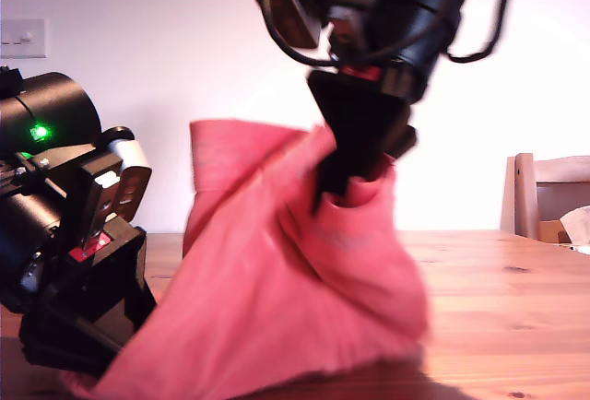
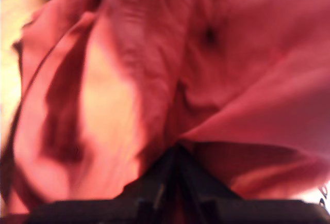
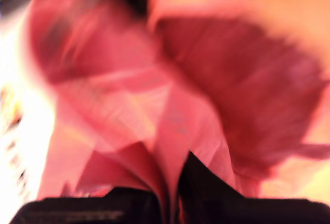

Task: Fold the underwear in front of you. After folding it, place it to the left side.

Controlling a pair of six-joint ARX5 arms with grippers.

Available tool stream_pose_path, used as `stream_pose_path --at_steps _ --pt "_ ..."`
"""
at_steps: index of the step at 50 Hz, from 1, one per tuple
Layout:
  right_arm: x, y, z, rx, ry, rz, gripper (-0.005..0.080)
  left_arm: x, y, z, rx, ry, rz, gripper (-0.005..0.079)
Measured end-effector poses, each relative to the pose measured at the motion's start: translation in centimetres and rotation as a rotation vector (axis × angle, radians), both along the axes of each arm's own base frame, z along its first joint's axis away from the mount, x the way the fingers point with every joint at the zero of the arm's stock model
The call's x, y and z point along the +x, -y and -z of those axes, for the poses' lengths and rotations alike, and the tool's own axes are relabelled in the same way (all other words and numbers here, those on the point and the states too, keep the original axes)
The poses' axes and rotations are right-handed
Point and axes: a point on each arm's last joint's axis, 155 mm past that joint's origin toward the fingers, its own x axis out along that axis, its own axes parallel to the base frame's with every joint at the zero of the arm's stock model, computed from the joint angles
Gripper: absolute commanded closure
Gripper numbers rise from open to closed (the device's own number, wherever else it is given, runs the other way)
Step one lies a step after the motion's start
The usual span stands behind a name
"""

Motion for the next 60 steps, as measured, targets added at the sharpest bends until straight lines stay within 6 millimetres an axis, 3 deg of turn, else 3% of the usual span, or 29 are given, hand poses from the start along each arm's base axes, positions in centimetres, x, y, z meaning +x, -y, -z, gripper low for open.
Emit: stream_pose_path --at_steps 11,25,38,45,51,60 --pt "0.6 -0.6 0.1 0.017 0.029 -0.022 0.0764 -1.0 0.7 -0.2 -0.014 0.001 0.048 0.0766" --pt "1.9 -1.7 3.9 -0.003 0.007 -0.025 0.0764 -2.5 1.8 -0.6 -0.039 -0.002 0.108 0.0766" --pt "3.3 -2.8 5.6 0.012 0.032 -0.021 0.0761 -3.7 2.4 -0.7 -0.05 0.006 0.161 0.0766" --pt "5.0 -2.4 5.6 -0.024 0.11 0.005 0.0572 -3.9 2.4 -0.7 -0.046 0.004 0.169 0.0766" --pt "6.6 -2.6 4.3 -0.038 0.156 0.041 0.0528 -4.1 2.3 -0.6 -0.041 -0.005 0.169 0.0766" --pt "8.5 -4.2 -0.5 0.016 0.196 0.049 0.0528 -3.7 2.1 -0.2 -0.019 0.009 0.157 0.0766"
